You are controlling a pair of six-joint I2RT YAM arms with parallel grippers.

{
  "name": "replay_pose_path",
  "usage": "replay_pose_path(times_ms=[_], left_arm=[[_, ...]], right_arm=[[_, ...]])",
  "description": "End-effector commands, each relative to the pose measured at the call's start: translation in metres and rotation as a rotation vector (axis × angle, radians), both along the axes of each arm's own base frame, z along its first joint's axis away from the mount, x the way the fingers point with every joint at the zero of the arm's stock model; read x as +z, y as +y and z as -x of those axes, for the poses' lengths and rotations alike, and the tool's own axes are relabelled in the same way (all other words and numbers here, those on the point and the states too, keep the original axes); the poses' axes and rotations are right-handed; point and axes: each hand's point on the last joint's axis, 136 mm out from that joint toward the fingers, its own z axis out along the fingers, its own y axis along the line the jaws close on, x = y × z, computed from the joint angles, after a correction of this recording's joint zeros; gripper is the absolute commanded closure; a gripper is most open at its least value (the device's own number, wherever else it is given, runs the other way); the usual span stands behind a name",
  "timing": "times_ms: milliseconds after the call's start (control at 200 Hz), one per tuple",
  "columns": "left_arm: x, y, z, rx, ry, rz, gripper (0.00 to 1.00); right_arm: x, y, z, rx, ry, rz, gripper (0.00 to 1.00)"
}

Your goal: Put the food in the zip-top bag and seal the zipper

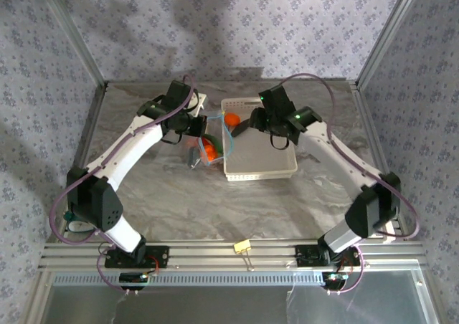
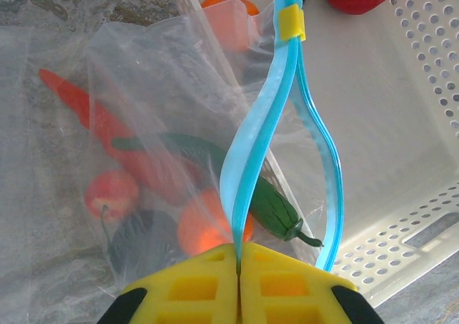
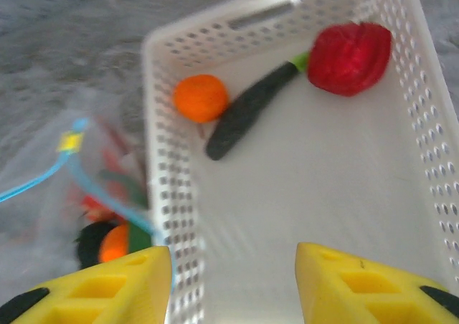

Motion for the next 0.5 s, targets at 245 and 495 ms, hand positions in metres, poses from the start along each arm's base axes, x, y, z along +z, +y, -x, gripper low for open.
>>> replay_pose_path(times_ms=[245,495], left_arm=[[0.020,0.009,0.005,0.009,-0.048,0.004,0.90],[0.019,0.011,0.005,0.017,-0.047,0.002,0.90]], right_arm=[[-0.077,0.029,-0.072,-0.017,0.126,0.022,0.49],[-0.098,0.065,-0.094,0.192,0.154,0.103,0.41]])
